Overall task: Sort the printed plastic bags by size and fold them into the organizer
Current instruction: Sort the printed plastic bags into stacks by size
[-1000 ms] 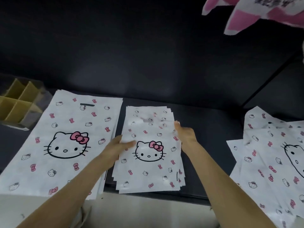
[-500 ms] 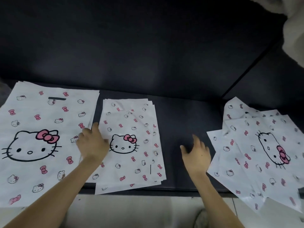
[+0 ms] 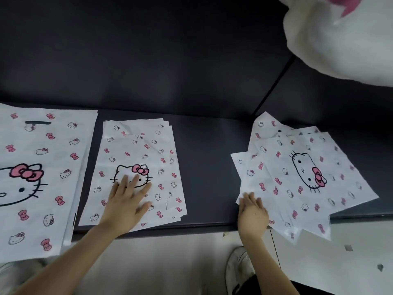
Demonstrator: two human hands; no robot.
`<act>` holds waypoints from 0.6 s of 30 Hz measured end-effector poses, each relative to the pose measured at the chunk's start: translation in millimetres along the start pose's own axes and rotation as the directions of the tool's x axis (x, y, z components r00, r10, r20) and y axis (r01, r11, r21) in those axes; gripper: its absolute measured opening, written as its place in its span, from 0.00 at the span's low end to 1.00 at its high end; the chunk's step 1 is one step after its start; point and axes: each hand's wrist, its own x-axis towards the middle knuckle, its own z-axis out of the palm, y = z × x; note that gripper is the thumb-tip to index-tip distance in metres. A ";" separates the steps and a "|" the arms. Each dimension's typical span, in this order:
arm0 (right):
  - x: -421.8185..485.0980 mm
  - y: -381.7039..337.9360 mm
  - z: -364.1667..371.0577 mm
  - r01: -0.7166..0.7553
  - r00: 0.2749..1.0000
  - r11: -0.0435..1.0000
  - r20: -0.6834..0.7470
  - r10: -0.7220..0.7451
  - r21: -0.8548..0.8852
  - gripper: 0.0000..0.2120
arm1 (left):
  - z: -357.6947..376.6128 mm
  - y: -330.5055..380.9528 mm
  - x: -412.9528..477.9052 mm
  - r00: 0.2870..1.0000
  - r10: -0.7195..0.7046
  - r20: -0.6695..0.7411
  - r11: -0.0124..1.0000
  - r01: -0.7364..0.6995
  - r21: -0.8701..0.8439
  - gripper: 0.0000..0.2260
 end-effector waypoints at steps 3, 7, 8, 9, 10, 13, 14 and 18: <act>-10.1 -22.3 -12.2 0.128 0.982 0.992 -0.135 -0.130 -0.022 0.09 | -14.2 6.7 3.0 1.000 -0.011 -0.003 0.996 0.010 -0.084 0.26; -17.6 -56.6 -34.2 0.170 0.953 0.972 -0.278 -0.120 0.162 0.13 | -36.2 33.5 3.6 0.982 -0.079 -0.169 0.931 0.013 -0.364 0.24; -19.2 -64.5 -39.2 0.154 0.951 0.953 -0.300 -0.072 0.260 0.11 | -44.1 44.2 3.2 0.976 -0.133 -0.172 0.874 0.034 -0.485 0.22; -19.9 -72.1 -42.3 0.139 0.959 0.911 -0.284 -0.025 0.387 0.10 | -53.3 54.5 3.0 0.975 -0.191 -0.112 0.788 0.084 -0.610 0.19; -20.1 -79.2 -46.5 0.134 0.976 0.854 -0.215 -0.026 0.503 0.09 | -62.2 64.3 5.1 0.972 -0.237 -0.006 0.658 0.156 -0.737 0.13; -21.9 -88.4 -62.1 0.111 0.937 0.659 0.142 -0.318 0.743 0.08 | -81.9 86.7 21.7 0.905 -0.227 0.360 0.173 0.402 -0.899 0.10; -21.6 -89.7 -69.5 0.083 0.876 0.628 0.243 -0.416 0.773 0.07 | -85.3 90.8 29.5 0.874 -0.219 0.435 0.083 0.461 -0.884 0.13; -12.2 -72.8 -64.5 0.150 0.912 0.797 0.230 -0.340 0.585 0.22 | -77.5 102.7 51.6 0.844 -0.216 0.491 0.220 0.532 -0.817 0.16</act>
